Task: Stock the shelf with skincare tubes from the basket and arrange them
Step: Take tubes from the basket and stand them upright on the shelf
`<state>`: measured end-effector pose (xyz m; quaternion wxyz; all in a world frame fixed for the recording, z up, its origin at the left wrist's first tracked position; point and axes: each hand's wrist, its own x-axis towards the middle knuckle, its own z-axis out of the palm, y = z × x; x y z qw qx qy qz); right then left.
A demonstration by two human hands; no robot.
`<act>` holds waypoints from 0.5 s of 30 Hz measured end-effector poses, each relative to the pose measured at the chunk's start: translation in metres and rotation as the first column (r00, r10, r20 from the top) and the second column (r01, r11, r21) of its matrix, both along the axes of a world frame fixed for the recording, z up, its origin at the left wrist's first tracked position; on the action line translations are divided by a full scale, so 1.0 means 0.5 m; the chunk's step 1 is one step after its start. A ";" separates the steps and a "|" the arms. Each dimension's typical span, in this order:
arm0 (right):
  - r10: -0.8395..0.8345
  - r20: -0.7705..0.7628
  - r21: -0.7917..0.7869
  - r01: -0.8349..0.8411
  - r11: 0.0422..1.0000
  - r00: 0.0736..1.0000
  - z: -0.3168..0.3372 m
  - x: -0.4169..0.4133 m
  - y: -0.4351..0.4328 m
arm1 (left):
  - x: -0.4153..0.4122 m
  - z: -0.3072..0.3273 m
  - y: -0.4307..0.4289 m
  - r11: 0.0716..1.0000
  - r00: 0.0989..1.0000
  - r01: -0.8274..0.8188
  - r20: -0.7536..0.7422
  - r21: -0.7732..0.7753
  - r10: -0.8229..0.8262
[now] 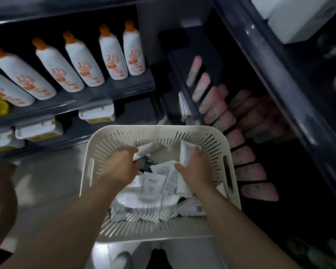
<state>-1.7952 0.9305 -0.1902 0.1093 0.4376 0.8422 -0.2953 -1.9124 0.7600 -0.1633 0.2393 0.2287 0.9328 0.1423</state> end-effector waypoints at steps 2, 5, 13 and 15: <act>-0.042 -0.001 -0.034 0.042 0.999 0.999 -0.016 -0.003 0.005 | -0.006 -0.017 0.006 1.000 0.999 -0.021 0.031 0.010 0.020; -0.097 -0.024 -0.085 0.094 0.992 0.995 -0.014 0.000 0.017 | -0.019 -0.033 0.022 0.999 0.997 -0.032 0.065 0.033 0.030; -0.025 -0.150 -0.135 0.004 0.991 0.988 0.032 0.031 0.045 | -0.041 -0.084 0.094 0.990 0.988 -0.090 0.119 -0.105 0.103; -0.039 -0.179 -0.165 0.009 0.986 0.983 0.028 0.029 0.049 | -0.045 -0.108 0.099 0.988 0.994 -0.054 0.090 -0.147 0.067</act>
